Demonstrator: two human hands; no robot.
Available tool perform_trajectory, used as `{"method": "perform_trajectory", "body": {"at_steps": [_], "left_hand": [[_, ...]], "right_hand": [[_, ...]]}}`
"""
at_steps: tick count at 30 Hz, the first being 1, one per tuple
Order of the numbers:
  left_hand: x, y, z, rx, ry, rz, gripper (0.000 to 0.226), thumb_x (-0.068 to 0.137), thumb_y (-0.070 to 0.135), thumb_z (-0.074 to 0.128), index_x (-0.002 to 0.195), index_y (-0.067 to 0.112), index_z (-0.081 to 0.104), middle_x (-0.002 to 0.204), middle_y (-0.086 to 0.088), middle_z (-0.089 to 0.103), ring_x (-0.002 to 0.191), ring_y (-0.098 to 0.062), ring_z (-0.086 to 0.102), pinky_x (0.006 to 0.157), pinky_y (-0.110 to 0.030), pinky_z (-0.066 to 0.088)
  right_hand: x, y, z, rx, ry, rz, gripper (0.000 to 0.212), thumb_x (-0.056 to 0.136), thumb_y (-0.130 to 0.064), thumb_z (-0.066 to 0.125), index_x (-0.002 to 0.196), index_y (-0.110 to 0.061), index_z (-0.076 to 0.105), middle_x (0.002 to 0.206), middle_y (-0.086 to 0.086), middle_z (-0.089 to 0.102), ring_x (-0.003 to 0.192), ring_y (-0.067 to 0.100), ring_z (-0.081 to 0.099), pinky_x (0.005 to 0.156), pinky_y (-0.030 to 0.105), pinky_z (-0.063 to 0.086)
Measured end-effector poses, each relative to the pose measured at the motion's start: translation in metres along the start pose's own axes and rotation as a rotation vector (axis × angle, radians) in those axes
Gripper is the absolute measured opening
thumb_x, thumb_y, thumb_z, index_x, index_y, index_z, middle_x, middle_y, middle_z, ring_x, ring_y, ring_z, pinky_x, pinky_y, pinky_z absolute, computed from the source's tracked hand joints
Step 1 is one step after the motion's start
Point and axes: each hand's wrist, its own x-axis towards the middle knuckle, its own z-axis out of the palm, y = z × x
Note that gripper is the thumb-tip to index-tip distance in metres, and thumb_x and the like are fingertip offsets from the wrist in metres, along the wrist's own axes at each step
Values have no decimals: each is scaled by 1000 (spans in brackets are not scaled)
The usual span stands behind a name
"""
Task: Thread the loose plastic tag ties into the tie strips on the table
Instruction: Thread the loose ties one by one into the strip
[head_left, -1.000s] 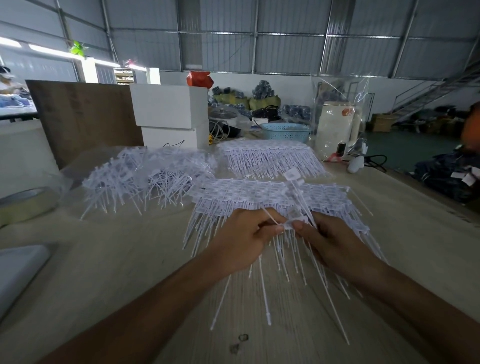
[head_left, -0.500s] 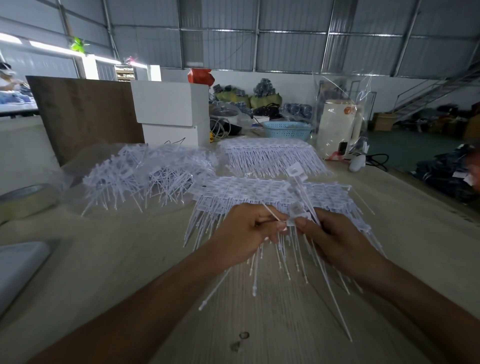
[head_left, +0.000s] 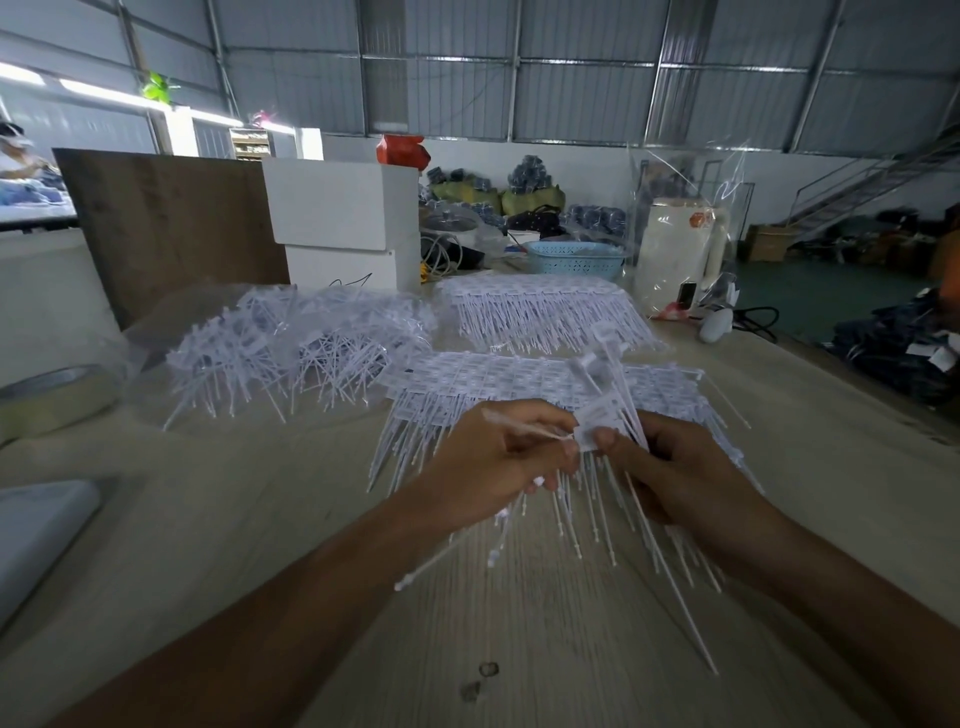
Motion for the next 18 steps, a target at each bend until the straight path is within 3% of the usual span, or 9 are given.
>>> {"method": "perform_trajectory", "body": {"at_steps": [5, 11, 14, 18], "left_hand": [[3, 0, -1, 31, 71, 47, 15, 90, 13, 71, 104, 17, 74, 83, -3, 76, 69, -25, 72, 58, -33, 56], [3, -2, 0, 13, 118, 81, 12, 91, 10, 70, 101, 14, 74, 78, -9, 74, 65, -27, 70, 54, -31, 55], [4, -2, 1, 0, 148, 98, 10, 91, 11, 70, 100, 14, 74, 78, -10, 73, 65, -27, 69, 53, -33, 54], [4, -3, 0, -55, 170, 100, 11, 92, 10, 68, 102, 13, 72, 79, -8, 74, 64, -30, 68, 52, -33, 54]], "right_hand": [[1, 2, -3, 96, -55, 129, 49, 77, -53, 67, 106, -14, 74, 52, -10, 33, 43, 5, 32, 41, 19, 29], [1, 2, -2, 191, -94, 166, 35, 78, -53, 67, 86, -21, 76, 60, -3, 28, 48, 9, 25, 43, 22, 23], [0, 2, -3, 168, -143, 174, 42, 80, -52, 66, 87, -11, 73, 58, -2, 30, 48, 10, 25, 43, 21, 24], [-4, 2, 1, 89, -231, 167, 33, 87, -45, 63, 84, -13, 70, 55, -2, 32, 47, 11, 27, 43, 22, 23]]}}
